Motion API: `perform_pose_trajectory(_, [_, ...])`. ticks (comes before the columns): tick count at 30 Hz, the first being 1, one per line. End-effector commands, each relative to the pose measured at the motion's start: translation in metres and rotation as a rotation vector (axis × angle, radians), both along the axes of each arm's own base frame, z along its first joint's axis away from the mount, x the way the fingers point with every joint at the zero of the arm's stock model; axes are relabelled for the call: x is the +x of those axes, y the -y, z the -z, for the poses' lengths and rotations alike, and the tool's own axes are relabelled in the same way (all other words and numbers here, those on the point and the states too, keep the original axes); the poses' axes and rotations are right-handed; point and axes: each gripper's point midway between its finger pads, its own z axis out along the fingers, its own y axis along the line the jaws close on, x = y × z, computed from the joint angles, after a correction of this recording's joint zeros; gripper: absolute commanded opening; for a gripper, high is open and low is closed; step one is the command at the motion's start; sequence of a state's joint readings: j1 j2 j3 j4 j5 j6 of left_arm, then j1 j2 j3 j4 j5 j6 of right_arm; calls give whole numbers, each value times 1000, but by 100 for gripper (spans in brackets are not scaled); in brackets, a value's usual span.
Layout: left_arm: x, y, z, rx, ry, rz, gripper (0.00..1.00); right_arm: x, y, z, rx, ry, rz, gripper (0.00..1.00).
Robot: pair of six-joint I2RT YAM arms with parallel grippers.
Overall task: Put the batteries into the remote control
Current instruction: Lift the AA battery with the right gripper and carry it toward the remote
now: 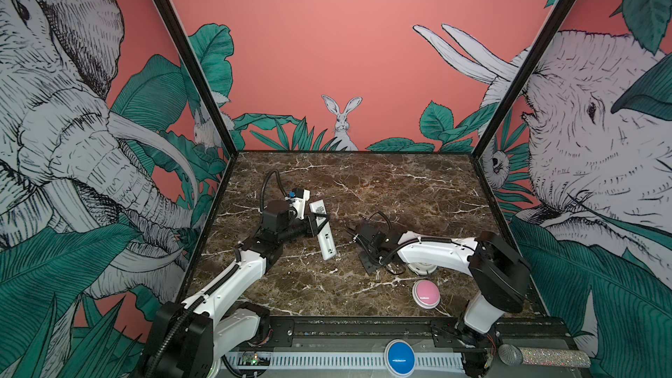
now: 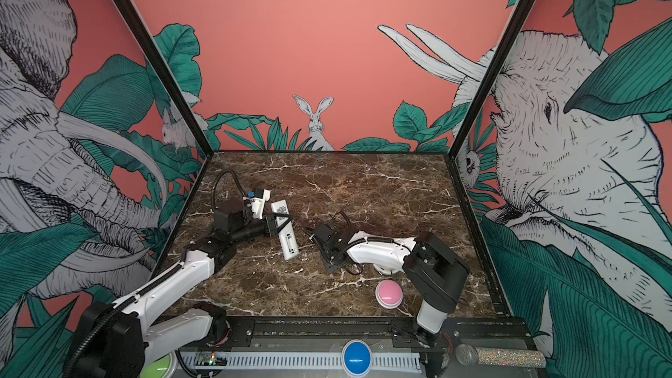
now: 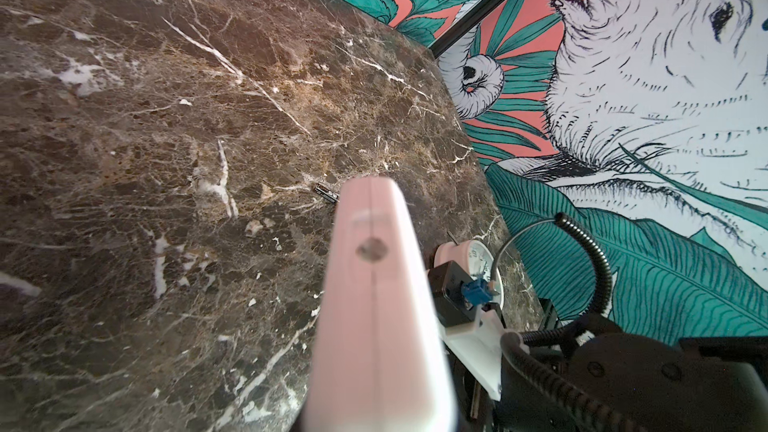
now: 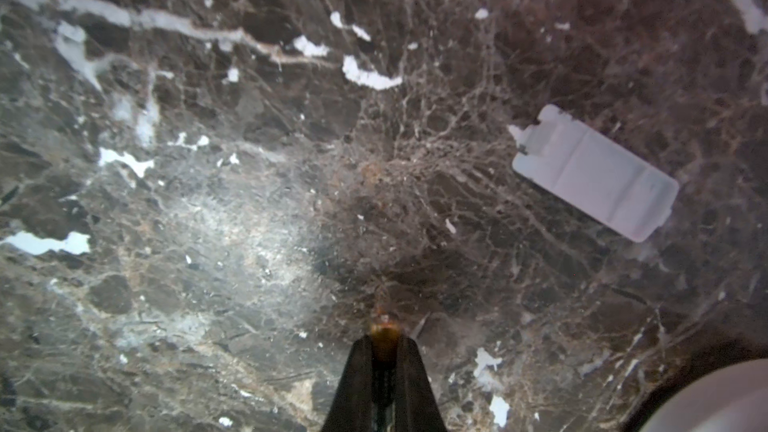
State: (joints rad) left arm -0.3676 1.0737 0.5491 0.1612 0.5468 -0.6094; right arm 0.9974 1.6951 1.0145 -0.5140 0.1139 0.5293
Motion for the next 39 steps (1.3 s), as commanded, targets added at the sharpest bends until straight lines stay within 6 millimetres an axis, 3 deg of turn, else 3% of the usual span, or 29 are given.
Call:
perform_pose_trajectory(1, [-3,-6,-3,5,20,-19,0,-8,-1,6,-12,-23,4,0])
perform_pose_trajectory(15, [-5,-10,1,25,33,-31,0,-16,7,23,-110,-83,-1,1])
perform_pose_trajectory(19, [-6,-10,6,31,23,-31,0,-14,6,22,-121,-80,-4,12])
perform_pose_trajectory(31, [-5,-11,9,34,29,-37,0,-11,3,22,-143,-85,-5,25])
perform_pose_trajectory(39, [-7,-14,11,36,40,-45,0,-10,-3,20,-131,-114,-17,40])
